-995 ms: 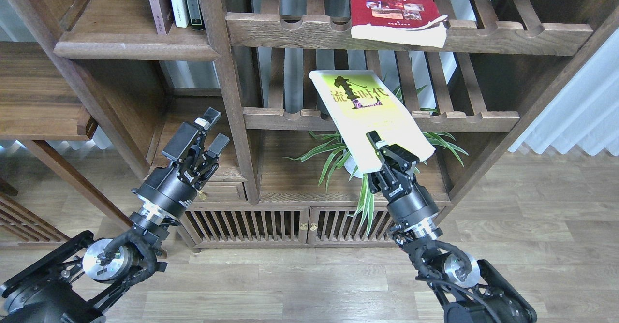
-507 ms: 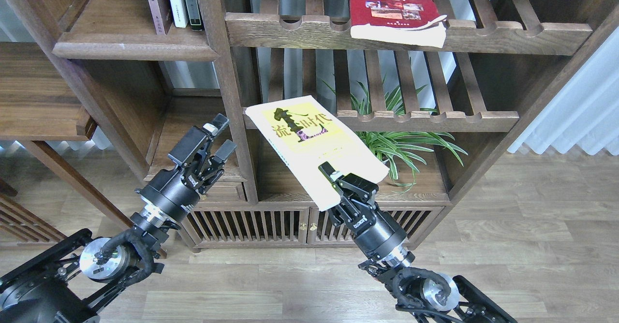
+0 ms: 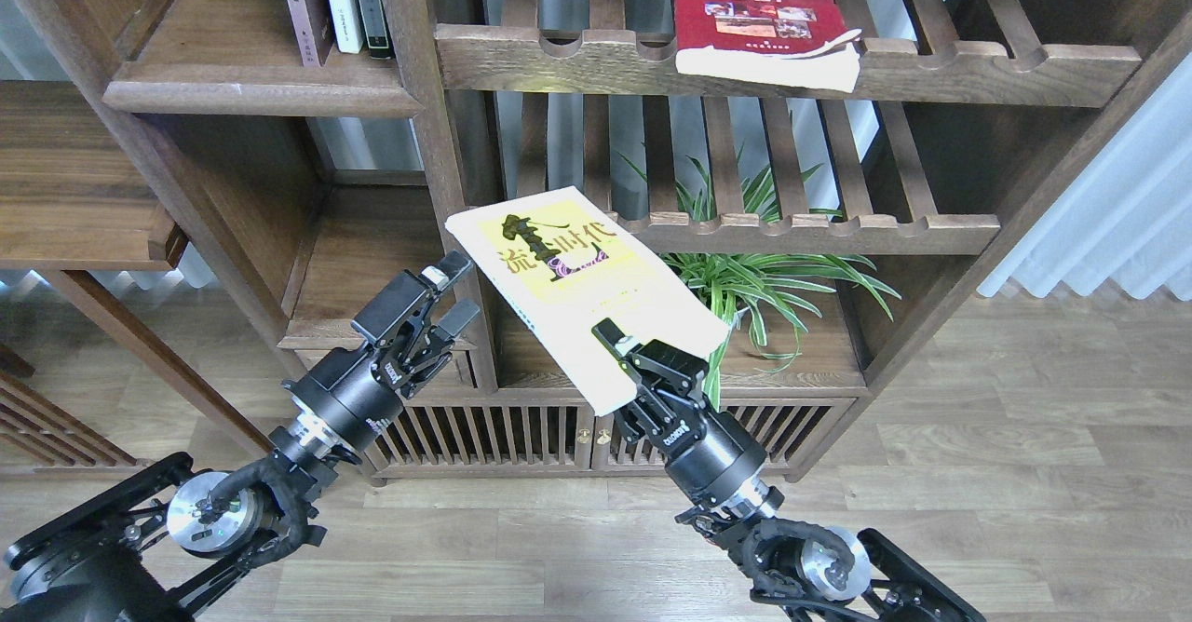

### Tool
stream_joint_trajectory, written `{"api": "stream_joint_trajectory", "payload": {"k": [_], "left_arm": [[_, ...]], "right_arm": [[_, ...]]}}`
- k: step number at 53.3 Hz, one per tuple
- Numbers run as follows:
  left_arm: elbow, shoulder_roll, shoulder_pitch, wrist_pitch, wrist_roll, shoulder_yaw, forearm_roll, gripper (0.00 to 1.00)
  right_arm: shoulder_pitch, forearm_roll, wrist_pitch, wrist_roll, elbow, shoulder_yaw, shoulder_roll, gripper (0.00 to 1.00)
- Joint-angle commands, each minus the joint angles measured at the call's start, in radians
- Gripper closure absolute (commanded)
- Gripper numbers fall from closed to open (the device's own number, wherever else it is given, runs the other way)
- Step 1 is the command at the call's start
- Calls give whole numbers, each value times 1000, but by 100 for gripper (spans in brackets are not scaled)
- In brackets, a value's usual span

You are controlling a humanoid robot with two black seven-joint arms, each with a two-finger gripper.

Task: Organize books on shelf
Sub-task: 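Hold the yellow-green book between both grippers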

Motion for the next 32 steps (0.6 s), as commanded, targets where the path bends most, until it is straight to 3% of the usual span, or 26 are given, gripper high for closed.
{"api": "stream_joint_trajectory", "payload": {"k": [1,32], "left_arm": [[0,-4,-6,0,0,3,2,6],[0,-12,9,0,-3,5,10,12]], "right_arm": [[1,-19,0,1,-3,-15,3,95],[15,-19,0,8,-1,-18,13,94]]}}
